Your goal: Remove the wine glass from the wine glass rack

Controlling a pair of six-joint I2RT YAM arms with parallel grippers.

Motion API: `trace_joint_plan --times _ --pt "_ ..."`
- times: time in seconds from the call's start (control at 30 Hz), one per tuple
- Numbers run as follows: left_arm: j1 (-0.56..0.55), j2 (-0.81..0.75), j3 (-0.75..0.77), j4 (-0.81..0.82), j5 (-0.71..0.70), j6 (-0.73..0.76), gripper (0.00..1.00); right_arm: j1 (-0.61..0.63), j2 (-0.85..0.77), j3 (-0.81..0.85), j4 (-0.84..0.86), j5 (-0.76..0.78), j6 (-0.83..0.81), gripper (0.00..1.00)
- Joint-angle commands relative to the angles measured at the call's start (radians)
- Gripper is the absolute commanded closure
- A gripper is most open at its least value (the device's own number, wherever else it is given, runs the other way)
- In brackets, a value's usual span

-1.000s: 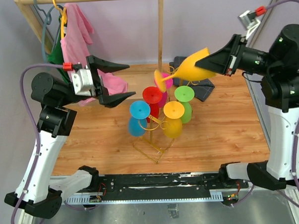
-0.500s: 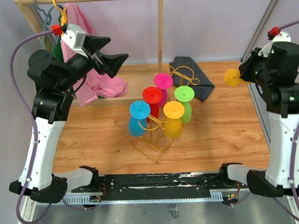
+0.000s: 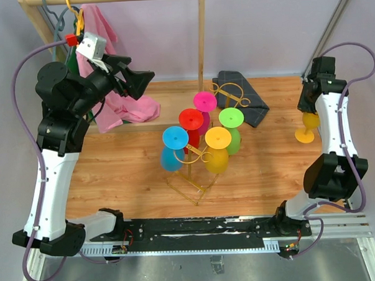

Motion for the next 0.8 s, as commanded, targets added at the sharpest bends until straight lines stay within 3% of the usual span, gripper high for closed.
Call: trace_joint_plan --times 0.0,0.5,0.77 --pt "0.006 -0.037 -0.022 -0.006 -0.005 0.010 0.03 -0.022 -0.031 -0.098 0.137 0.037 -0.022 0.99" --pt "0.007 -0.033 -0.022 -0.016 0.020 0.020 0.04 -0.057 -0.005 -0.363 0.405 -0.006 0.010 0.99" --pt "0.007 -0.022 -0.009 -0.048 -0.013 0.012 0.01 -0.056 -0.019 -0.446 0.454 -0.004 0.030 0.99"
